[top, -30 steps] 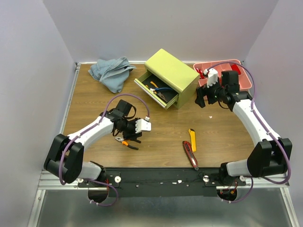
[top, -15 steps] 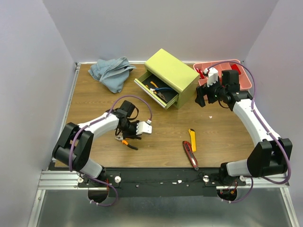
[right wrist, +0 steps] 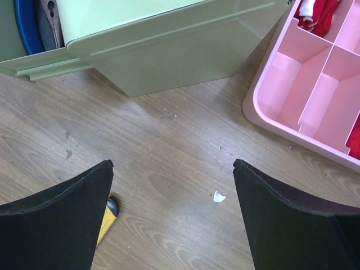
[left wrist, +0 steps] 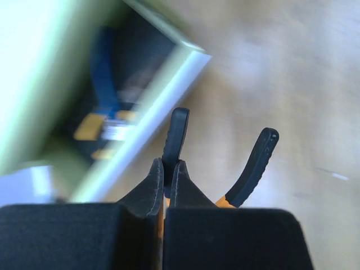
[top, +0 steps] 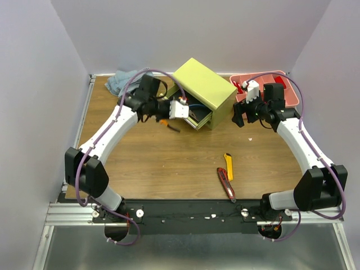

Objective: Sort the tools into containers

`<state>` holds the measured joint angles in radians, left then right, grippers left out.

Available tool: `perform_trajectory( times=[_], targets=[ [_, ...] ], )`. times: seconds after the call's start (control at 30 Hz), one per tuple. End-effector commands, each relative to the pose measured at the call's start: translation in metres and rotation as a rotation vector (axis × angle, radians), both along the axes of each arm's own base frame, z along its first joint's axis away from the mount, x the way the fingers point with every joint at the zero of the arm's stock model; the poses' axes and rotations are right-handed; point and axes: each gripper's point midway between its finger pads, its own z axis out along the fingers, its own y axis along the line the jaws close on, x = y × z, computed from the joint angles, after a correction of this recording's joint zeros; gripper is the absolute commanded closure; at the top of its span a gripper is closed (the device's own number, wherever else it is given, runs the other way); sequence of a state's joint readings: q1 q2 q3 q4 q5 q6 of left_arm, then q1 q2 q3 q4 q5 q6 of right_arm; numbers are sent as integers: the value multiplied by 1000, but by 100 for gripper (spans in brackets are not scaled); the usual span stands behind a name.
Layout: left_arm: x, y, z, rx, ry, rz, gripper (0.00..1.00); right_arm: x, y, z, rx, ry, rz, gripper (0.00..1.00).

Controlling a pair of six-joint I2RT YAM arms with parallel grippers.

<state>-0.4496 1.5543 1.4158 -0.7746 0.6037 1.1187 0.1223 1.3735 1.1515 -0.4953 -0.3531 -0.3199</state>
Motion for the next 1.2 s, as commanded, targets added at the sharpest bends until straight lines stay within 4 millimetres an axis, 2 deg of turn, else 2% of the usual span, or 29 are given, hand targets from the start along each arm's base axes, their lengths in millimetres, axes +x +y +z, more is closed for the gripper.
perform_trajectory(
  times=[0.0, 0.1, 0.2, 0.43, 0.53, 0.73, 0.93, 1.03, 1.13, 1.17],
  targets=[
    [50, -14, 54, -110, -173, 13, 100, 3, -5, 6, -23, -27, -4, 5],
    [80, -19, 71, -133, -266, 42, 100, 3, -6, 6, -27, -31, -4, 5],
    [103, -24, 70, -114, -312, 35, 100, 1, -6, 3, -26, -24, -3, 5],
    [152, -36, 47, -92, -345, 10, 100, -1, -7, 0, -32, -21, -5, 5],
    [161, -39, 29, -80, -311, -9, 100, -1, -8, -1, -36, -21, -4, 5],
    [169, -42, -8, -62, -276, -48, 100, -2, -10, -6, -46, -10, -7, 5],
    [157, -48, -29, -48, -201, -134, 100, 2, -9, -9, -44, 0, -7, 5],
    [154, -56, -33, -60, -200, -165, 100, 4, -9, -9, -45, 5, -7, 5],
    [149, -64, -36, -63, -181, -188, 95, 5, -8, -6, -44, 3, -4, 5],
    [148, -65, -38, -62, -172, -188, 86, 5, -9, -5, -47, 4, -7, 5]
  ],
)
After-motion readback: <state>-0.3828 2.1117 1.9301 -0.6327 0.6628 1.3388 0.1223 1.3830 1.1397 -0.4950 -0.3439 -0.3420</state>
